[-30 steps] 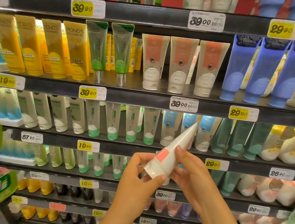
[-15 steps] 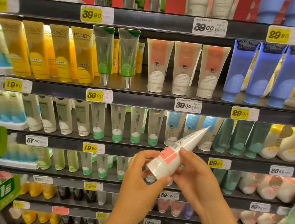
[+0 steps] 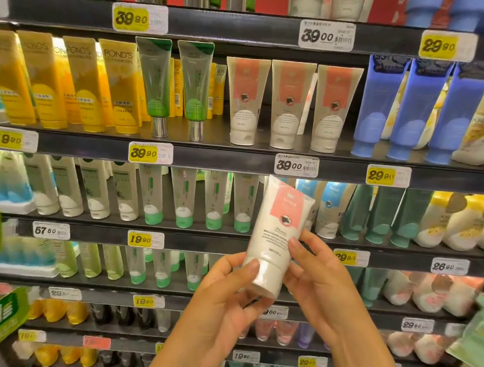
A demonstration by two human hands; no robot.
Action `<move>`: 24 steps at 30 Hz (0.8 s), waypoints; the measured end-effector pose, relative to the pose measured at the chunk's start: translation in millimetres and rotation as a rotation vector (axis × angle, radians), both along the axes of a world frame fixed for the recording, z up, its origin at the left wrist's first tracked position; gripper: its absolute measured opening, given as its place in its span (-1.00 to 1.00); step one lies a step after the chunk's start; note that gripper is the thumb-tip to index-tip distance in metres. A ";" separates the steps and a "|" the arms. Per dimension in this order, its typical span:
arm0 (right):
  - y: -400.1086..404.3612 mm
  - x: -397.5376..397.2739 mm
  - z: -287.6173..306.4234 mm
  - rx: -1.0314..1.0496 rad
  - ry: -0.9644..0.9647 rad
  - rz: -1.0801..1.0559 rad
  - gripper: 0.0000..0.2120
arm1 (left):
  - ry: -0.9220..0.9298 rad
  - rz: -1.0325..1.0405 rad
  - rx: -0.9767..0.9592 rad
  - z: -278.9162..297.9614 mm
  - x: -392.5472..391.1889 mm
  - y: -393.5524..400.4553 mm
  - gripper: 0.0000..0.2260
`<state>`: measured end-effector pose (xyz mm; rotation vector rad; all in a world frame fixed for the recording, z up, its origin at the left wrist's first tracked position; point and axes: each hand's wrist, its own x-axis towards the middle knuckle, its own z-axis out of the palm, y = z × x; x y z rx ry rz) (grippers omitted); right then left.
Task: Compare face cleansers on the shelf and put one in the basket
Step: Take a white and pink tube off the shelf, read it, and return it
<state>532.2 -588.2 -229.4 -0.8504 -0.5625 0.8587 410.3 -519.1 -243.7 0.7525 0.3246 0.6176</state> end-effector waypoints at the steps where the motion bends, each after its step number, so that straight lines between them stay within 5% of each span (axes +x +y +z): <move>1: -0.9 2.4 0.0 -0.007 0.008 0.002 -0.61 | 0.001 -0.013 -0.011 0.5 1.4 -2.2 -0.84; 3: -3.3 7.9 -0.1 -0.030 0.021 0.008 -0.57 | -0.001 -0.028 -0.040 1.0 5.3 -6.4 -0.91; 11: -15.7 34.9 0.2 -0.088 0.023 0.050 -0.56 | 0.020 0.045 -0.101 -0.2 31.1 -25.9 -0.66; 24: -36.0 90.3 19.4 0.051 -0.174 0.121 -0.63 | -0.075 0.175 0.058 7.8 81.6 -52.9 -0.53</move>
